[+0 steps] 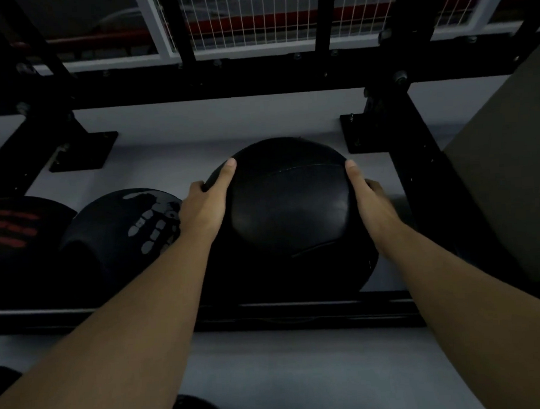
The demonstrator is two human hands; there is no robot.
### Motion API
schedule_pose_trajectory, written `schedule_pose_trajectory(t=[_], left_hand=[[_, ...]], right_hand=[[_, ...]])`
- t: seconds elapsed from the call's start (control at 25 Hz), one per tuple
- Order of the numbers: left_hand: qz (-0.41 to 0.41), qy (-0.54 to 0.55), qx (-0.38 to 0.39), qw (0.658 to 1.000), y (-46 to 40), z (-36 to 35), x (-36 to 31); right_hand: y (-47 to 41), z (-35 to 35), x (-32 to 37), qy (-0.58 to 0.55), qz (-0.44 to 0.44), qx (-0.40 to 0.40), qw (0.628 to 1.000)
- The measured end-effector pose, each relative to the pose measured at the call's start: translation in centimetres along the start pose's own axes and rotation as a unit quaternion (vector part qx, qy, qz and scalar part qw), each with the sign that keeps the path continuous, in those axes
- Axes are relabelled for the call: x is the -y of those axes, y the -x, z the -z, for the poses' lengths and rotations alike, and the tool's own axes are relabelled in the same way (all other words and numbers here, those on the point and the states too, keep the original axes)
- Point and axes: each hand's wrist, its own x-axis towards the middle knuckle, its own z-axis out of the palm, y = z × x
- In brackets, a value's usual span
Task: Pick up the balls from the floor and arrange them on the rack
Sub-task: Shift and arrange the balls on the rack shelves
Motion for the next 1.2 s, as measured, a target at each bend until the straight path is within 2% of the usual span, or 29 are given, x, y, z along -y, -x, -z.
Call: schedule_pose_trajectory(t=[0.24, 0.4, 0.6, 0.68, 0.88, 1.04, 1.2], left_hand=[[0.000, 0.028, 0.019, 0.999, -0.2, 0.1, -0.1], [0.002, 0.063, 0.021, 0.998, 0.5, 0.1, -0.1], [-0.030, 0.128, 0.010, 0.991, 3.0, 0.9, -1.0], [-0.040, 0.163, -0.012, 0.986, 4.3, 1.3, -1.8], [-0.059, 0.208, -0.009, 0.976, 8.0, 3.3, -5.4], [-0.069, 0.213, -0.036, 0.974, 11.2, 4.5, -10.2], [-0.045, 0.226, -0.021, 0.973, 15.4, 5.3, -11.7]], right_hand=[[-0.6, -0.2, -0.4, -0.085, -0.033, 0.001, 0.996], [0.2, 0.5, -0.7, -0.106, -0.048, 0.044, 0.992], [3.1, 1.7, 0.2, -0.115, -0.005, -0.009, 0.993], [4.7, 2.0, 1.1, -0.146, 0.024, -0.037, 0.988], [8.1, 3.3, 3.8, -0.178, 0.101, -0.098, 0.974], [10.8, 6.3, 6.8, -0.175, 0.097, -0.125, 0.972], [14.6, 9.8, 9.0, -0.153, 0.087, -0.117, 0.977]])
